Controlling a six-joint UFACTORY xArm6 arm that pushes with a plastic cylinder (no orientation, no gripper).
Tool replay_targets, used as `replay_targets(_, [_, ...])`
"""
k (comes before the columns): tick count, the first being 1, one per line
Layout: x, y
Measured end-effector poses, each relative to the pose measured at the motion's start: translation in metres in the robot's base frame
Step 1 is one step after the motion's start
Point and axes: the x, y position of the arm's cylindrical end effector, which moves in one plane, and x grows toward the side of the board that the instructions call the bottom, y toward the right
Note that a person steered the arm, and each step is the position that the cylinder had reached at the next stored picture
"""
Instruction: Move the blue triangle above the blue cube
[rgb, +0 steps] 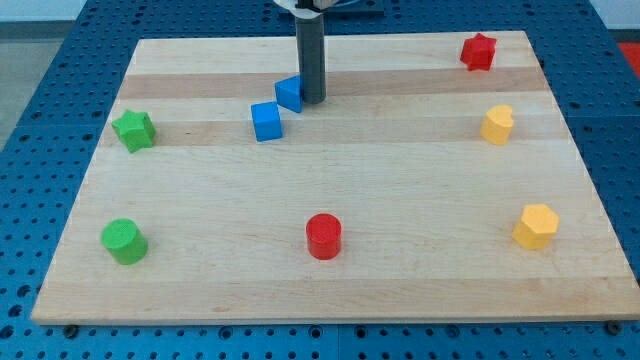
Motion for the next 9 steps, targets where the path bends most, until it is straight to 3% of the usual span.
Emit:
replay_targets(1, [-0.053,-0.002])
replay_targets(2, [-0.069,-0.050])
replay_targets(3, [-0.033,-0.102])
replay_targets(4, [-0.037,-0.105])
replay_targets(5, [-0.082,-0.073])
replay_targets(6, [-0.090,-0.013])
replay_targets(7, [-0.057,0.026])
replay_targets(8, [-0.018,0.025])
replay_targets(9, [-0.018,0.023])
